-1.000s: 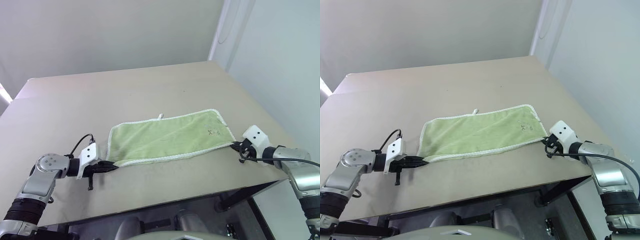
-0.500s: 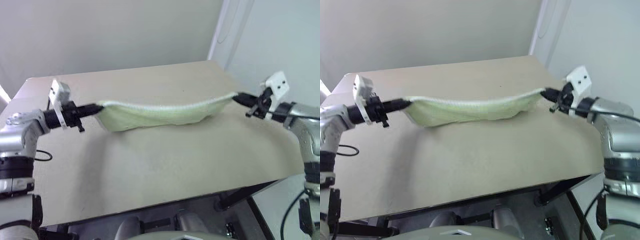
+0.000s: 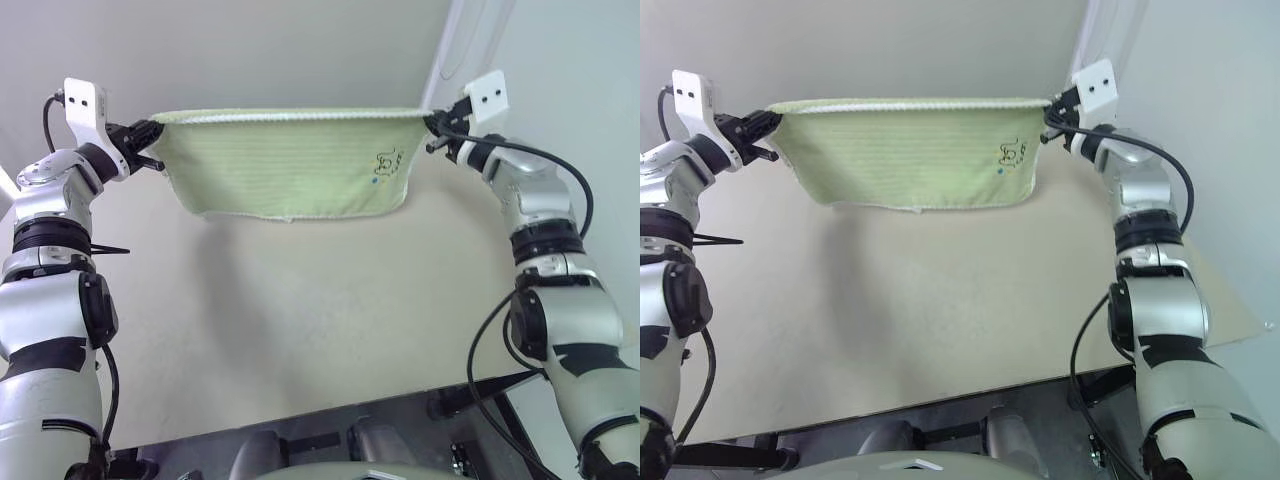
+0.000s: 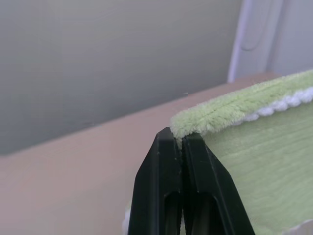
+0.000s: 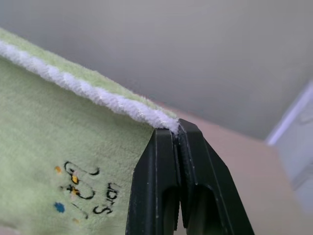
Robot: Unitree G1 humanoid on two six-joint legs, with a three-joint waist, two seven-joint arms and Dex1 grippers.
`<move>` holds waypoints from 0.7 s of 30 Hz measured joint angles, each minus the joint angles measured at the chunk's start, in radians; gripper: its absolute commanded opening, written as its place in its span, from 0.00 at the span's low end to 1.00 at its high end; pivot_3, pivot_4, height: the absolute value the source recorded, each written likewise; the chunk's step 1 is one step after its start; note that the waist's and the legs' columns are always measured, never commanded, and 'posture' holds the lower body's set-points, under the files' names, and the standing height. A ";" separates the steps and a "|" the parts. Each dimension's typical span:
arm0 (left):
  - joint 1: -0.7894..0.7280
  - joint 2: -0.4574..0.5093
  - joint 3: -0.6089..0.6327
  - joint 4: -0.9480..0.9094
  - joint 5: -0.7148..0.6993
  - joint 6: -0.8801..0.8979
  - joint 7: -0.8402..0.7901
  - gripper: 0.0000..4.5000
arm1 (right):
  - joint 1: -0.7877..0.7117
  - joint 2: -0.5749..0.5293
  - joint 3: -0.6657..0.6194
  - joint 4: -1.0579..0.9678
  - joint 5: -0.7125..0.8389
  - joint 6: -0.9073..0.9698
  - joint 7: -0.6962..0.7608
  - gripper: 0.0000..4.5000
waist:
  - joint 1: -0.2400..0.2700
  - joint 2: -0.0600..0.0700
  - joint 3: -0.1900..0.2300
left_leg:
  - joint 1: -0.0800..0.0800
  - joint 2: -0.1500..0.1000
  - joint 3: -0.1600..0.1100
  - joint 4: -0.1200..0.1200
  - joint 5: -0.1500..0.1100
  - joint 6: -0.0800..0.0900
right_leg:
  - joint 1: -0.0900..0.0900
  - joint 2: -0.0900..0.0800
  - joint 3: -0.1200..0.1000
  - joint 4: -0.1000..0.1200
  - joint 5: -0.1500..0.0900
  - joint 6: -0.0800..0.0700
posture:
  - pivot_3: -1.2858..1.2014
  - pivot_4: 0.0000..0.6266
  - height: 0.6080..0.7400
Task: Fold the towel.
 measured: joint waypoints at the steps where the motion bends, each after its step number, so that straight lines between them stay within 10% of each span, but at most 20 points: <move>1: -0.004 0.002 -0.001 0.006 0.016 -0.021 0.001 0.00 | -0.009 0.000 -0.002 0.016 0.000 -0.022 0.002 0.01 | 0.001 0.000 0.000 | 0.000 0.000 0.000 -0.001 0.000 0.000 | 0.000 0.000 0.000 0.000 0.000 0.000 | 0.52 0.00 1.00; 11: 0.221 0.086 -0.020 -0.094 0.058 -0.070 -0.333 0.00 | 0.336 -0.090 0.000 -0.329 0.060 0.068 0.277 0.01 | -0.004 0.004 -0.002 | -0.002 0.000 0.000 0.000 0.000 0.000 | -0.002 0.000 0.000 0.001 0.000 0.000 | 0.52 0.00 1.00; 21: 0.970 0.148 0.073 -0.917 -0.152 0.286 -0.469 0.00 | 0.886 -0.289 -0.072 -1.062 0.266 0.451 0.399 0.01 | 0.002 0.001 0.001 | 0.011 0.002 0.000 0.015 0.001 0.002 | 0.010 0.002 0.000 0.013 -0.005 -0.004 | 0.52 0.00 1.00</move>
